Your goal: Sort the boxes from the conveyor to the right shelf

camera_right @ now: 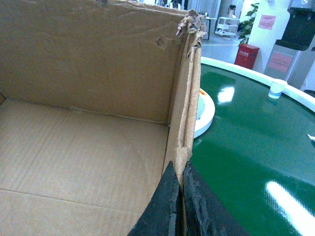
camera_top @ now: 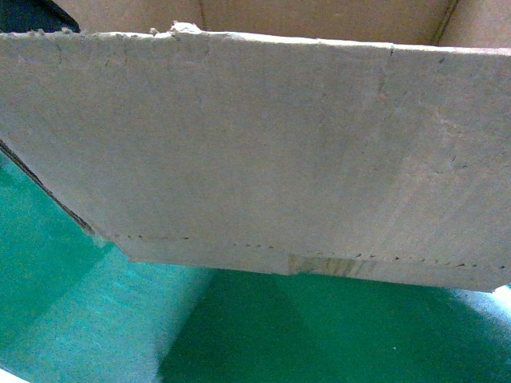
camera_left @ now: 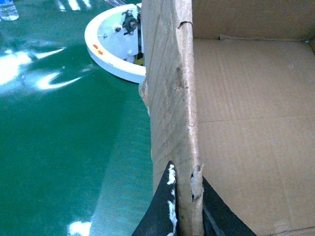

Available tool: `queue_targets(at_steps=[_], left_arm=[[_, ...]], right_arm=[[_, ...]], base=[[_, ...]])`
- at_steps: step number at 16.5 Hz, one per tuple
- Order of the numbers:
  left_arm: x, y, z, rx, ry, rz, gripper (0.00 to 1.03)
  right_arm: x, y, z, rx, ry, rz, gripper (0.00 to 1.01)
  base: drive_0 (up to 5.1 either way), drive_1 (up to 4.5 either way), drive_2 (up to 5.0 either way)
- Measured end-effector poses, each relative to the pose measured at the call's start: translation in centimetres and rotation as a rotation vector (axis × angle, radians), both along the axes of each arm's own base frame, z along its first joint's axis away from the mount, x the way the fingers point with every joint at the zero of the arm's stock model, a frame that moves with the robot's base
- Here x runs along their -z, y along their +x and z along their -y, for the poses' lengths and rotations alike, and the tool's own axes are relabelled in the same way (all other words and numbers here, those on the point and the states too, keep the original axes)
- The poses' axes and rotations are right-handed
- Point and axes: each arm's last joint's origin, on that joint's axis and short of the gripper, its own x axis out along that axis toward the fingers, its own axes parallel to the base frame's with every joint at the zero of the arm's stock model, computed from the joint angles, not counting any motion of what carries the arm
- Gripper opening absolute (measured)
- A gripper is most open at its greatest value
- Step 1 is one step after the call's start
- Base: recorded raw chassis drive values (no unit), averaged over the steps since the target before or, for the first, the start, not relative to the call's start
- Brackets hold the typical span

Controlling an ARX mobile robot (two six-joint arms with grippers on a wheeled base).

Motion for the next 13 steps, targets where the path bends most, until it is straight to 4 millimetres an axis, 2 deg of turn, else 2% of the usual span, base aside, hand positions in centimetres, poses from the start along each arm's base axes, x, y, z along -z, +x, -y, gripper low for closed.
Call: queue_targets(at_steps=[4,5,13], left_arm=[[0.33,0.04,-0.03,-0.002,0.009,-0.014,0.02],[0.31,0.04,-0.02,-0.002,0.009,-0.011,0.02],[0.46,0.1,-0.04,-0.005,0.012,-0.016,0.02]], right_arm=[[0.28,0.14,-0.05,-0.004,-0.004,-0.016,0.02],[0.27,0.14,-0.05,-0.003,-0.003,-0.015,0.02],[0.34,0.15,-0.06,-0.004,-0.004,-0.02,0.02]], base=[[0.0,0.0,0.0],[-2.9,-1.86,4.8],[0.0,-4.06,4.0]])
